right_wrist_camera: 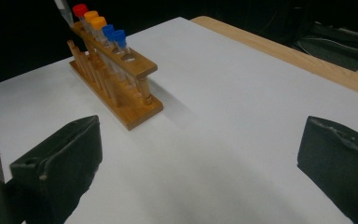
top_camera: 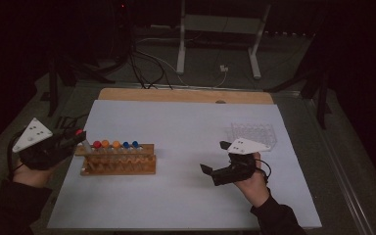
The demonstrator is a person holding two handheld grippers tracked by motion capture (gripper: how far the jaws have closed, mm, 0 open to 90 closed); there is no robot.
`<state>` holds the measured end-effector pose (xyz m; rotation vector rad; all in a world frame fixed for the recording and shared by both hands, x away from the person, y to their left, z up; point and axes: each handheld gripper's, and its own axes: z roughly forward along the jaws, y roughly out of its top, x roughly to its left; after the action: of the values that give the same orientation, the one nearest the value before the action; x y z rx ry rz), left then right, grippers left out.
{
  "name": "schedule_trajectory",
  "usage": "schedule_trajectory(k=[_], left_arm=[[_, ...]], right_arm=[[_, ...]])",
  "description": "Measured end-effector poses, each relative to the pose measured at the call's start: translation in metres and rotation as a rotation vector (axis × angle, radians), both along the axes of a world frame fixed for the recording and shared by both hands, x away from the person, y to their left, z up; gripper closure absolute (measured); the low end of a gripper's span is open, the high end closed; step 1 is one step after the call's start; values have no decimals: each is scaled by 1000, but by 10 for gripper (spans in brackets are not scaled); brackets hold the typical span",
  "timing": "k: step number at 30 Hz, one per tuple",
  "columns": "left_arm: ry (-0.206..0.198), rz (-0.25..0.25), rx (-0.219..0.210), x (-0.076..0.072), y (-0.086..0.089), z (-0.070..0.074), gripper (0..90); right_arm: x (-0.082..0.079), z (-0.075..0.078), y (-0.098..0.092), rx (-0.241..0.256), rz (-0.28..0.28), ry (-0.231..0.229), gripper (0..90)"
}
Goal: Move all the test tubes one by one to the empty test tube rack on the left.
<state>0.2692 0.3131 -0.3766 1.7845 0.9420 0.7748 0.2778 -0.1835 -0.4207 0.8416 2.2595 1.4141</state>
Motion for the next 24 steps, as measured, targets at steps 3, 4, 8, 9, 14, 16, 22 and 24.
schedule_trajectory(k=[3,4,8,9,14,16,22,24], left_arm=[[-5,24,-21,6,6,-7,719],[-13,40,-18,8,7,-10,719],[11,52,-22,15,8,-21,719],[18,50,-20,16,7,-25,719],[49,63,-8,22,5,-40,719],[68,65,-15,24,5,-47,719],[109,70,9,29,3,-62,718],[123,68,9,31,3,-65,718]], right_arm=[[0,-1,0,1,-1,3,0],[1,-1,0,-1,-2,3,0],[1,-1,0,-3,-1,5,0],[1,-1,0,-2,0,5,0],[1,-1,-1,-7,-1,9,0],[1,-1,-1,-8,-1,7,0],[3,-1,-3,-4,-2,15,0],[2,-1,-3,-5,-1,14,0]])
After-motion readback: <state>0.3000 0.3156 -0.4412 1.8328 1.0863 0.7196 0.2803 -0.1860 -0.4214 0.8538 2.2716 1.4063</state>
